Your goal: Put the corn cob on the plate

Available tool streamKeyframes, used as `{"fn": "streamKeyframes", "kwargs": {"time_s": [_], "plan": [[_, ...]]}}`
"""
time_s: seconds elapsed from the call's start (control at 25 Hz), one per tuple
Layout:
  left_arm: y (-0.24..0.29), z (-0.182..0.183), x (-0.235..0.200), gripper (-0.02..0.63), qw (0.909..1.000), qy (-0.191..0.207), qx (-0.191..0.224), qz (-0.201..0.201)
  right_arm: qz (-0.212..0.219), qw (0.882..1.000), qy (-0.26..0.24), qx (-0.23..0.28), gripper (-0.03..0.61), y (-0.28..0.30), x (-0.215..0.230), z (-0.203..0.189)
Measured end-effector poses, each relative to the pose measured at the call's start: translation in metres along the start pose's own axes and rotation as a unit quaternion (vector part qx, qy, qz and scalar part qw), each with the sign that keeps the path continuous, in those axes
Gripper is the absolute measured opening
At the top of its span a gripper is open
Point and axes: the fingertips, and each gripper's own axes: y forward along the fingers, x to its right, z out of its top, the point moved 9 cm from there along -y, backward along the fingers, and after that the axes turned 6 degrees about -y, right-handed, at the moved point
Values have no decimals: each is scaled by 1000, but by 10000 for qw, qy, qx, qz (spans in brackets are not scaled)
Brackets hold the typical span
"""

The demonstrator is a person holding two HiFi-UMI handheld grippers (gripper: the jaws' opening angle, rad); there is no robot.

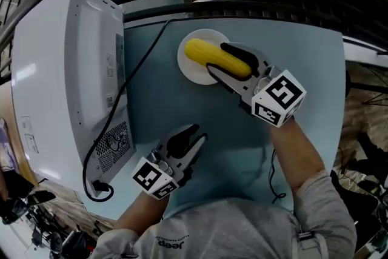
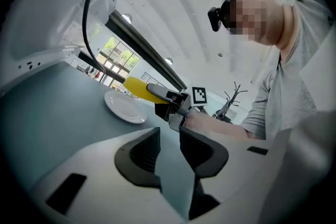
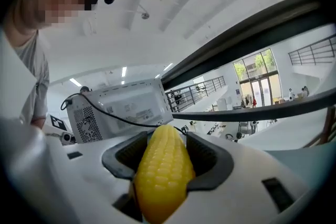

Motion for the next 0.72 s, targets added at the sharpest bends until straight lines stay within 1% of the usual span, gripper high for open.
{"fn": "streamKeyframes", "kwargs": {"time_s": [0.16,0.44,0.6,0.72], "plan": [[0,-1,0,129,10000,90,-12,35,-25,9989,-435,-154,244,12,-1,1],[0,-4,-1,127,9998,181,-59,72,-92,9947,-923,-453,244,32,-3,-2],[-1,-4,-3,126,9997,232,-45,76,-120,9915,-1120,-657,244,38,-3,-8],[-2,-7,-5,126,9997,204,-67,108,-117,9897,-1167,-825,244,40,-5,-16]]}}
